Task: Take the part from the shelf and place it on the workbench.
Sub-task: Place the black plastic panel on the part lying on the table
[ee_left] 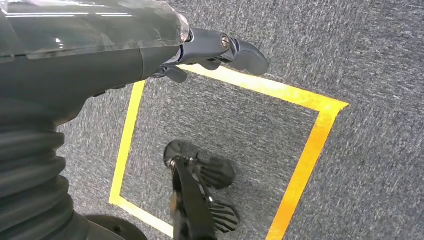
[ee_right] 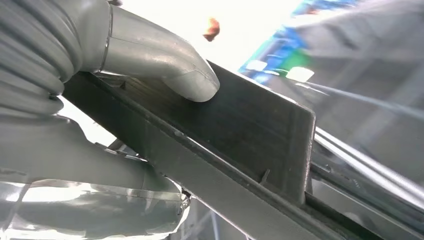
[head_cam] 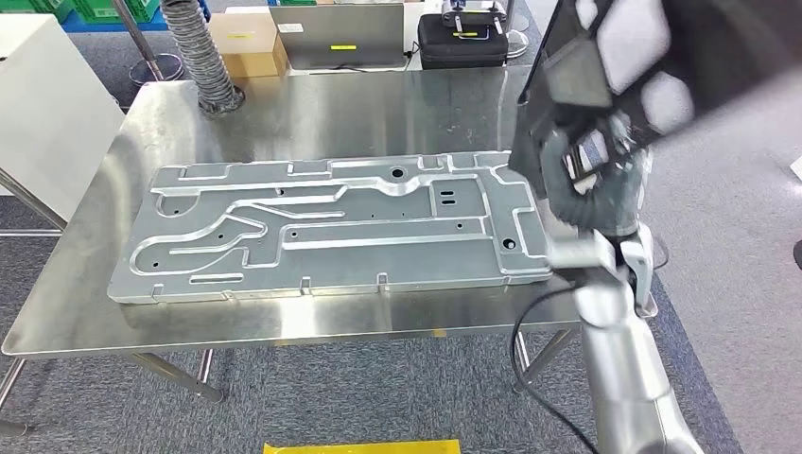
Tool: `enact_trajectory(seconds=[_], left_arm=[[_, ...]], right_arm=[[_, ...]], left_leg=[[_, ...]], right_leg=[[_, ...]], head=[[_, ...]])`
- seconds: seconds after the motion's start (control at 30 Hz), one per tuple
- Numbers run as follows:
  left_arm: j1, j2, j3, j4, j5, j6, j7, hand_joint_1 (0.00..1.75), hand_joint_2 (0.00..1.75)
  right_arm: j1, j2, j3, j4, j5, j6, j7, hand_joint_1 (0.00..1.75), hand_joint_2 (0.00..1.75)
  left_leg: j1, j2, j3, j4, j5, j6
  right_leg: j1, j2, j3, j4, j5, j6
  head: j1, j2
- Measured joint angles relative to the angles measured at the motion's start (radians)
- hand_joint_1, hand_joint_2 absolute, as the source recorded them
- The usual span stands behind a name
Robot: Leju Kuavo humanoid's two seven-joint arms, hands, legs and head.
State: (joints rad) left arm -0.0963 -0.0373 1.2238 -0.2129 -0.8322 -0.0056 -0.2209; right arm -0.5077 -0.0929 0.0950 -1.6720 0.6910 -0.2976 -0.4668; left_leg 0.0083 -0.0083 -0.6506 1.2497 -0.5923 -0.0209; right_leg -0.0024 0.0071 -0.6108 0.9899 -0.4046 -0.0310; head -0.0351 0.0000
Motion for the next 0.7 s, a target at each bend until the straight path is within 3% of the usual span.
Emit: enact_trajectory(seconds=[0.03,0.07,0.1,0.17,0.2,0.23,0.37,0.43,0.5,0.53,0.57,0.6,0.63,0.7], left_arm=[[0.001,0.000,0.000,0.000,-0.004,-0.004,-0.002,0.00,1.75],[0.002,0.001,0.000,0.000,-0.009,-0.008,-0.004,0.00,1.75],[0.002,0.001,0.000,0.000,-0.016,-0.012,-0.006,0.00,1.75],[0.001,0.002,-0.002,0.000,-0.030,-0.020,-0.007,0.00,1.75],[-0.002,0.004,-0.003,0.000,-0.037,-0.022,-0.006,0.00,1.75],[-0.006,0.005,-0.004,0.000,-0.043,-0.024,-0.004,0.00,1.75],[-0.024,0.005,-0.013,0.000,-0.057,-0.025,0.009,0.00,1.75],[-0.033,0.004,-0.019,0.000,-0.060,-0.026,0.013,0.00,1.75],[-0.039,0.004,-0.025,0.000,-0.062,-0.028,0.015,0.00,1.75],[-0.040,0.004,-0.027,0.000,-0.062,-0.030,0.016,0.00,1.75],[-0.041,0.003,-0.027,0.000,-0.062,-0.031,0.017,0.00,1.75],[-0.042,0.003,-0.028,0.000,-0.061,-0.034,0.018,0.00,1.75],[-0.042,0.002,-0.028,0.000,-0.061,-0.036,0.019,0.00,1.75],[-0.042,0.000,-0.028,0.000,-0.059,-0.038,0.018,0.00,1.75]], right_arm=[[-0.028,-0.001,-0.001,0.039,0.065,-0.001,0.035,1.75,1.75],[-0.055,-0.002,0.001,0.080,0.131,0.003,0.066,1.75,1.75],[-0.082,-0.004,0.006,0.123,0.203,0.010,0.096,1.75,1.75],[-0.143,-0.007,0.029,0.210,0.340,0.033,0.137,1.75,1.75],[-0.174,-0.008,0.051,0.254,0.403,0.045,0.151,1.75,1.75],[-0.205,-0.007,0.079,0.303,0.466,0.056,0.162,1.75,1.75],[-0.297,0.016,0.223,0.500,0.642,0.078,0.189,1.75,1.75],[-0.335,0.038,0.293,0.592,0.674,0.090,0.185,1.75,1.75],[-0.362,0.066,0.357,0.683,0.688,0.105,0.172,1.75,1.75],[-0.369,0.082,0.388,0.728,0.690,0.112,0.165,1.75,1.75],[-0.375,0.097,0.416,0.770,0.691,0.115,0.160,1.75,1.75],[-0.380,0.111,0.442,0.811,0.689,0.117,0.156,1.75,1.75],[-0.387,0.124,0.462,0.849,0.684,0.118,0.154,1.75,1.75],[-0.406,0.146,0.489,0.917,0.669,0.118,0.152,1.75,1.75]], left_leg=[[0.001,0.000,-0.026,0.032,-0.005,-0.004],[0.002,0.001,-0.036,0.029,0.011,-0.007],[0.003,0.001,-0.027,-0.013,0.047,-0.009],[0.002,0.003,0.019,-0.151,0.131,-0.005],[0.000,0.004,0.037,-0.205,0.152,0.001],[-0.002,0.004,0.047,-0.236,0.163,0.009],[0.002,0.003,0.053,-0.256,0.178,0.030],[0.008,0.003,0.056,-0.263,0.183,0.037],[0.009,0.003,0.056,-0.263,0.182,0.038],[0.009,0.002,0.057,-0.262,0.180,0.037],[0.010,0.001,0.057,-0.260,0.178,0.035],[0.010,-0.001,0.058,-0.258,0.176,0.033],[0.011,-0.003,0.059,-0.254,0.172,0.030],[0.009,-0.006,0.057,-0.246,0.164,0.020]], right_leg=[[0.000,0.001,0.001,0.001,-0.002,0.000],[0.000,0.001,0.002,0.003,-0.005,0.000],[0.000,0.002,0.004,0.005,-0.007,0.001],[0.001,0.002,0.007,0.010,-0.013,0.005],[0.002,0.002,0.006,0.012,-0.014,0.008],[0.003,0.003,0.004,0.013,-0.014,0.012],[0.007,0.004,-0.006,0.025,-0.025,0.031],[0.003,0.002,-0.044,0.106,-0.071,0.041],[-0.003,-0.001,-0.114,0.245,-0.127,0.050],[-0.006,-0.001,-0.140,0.292,-0.137,0.052],[-0.009,-0.002,-0.150,0.303,-0.127,0.054],[-0.011,-0.003,-0.139,0.272,-0.099,0.054],[-0.012,-0.004,-0.111,0.207,-0.061,0.053],[-0.010,-0.005,-0.052,0.079,-0.010,0.046]], head=[[0.000,0.000],[0.000,0.000],[0.000,0.000],[0.000,0.000],[0.000,0.000],[0.000,0.000],[0.000,0.000],[0.000,0.000],[0.000,0.000],[0.000,0.000],[0.000,0.000],[0.000,0.000],[0.000,0.000],[0.000,0.000]])
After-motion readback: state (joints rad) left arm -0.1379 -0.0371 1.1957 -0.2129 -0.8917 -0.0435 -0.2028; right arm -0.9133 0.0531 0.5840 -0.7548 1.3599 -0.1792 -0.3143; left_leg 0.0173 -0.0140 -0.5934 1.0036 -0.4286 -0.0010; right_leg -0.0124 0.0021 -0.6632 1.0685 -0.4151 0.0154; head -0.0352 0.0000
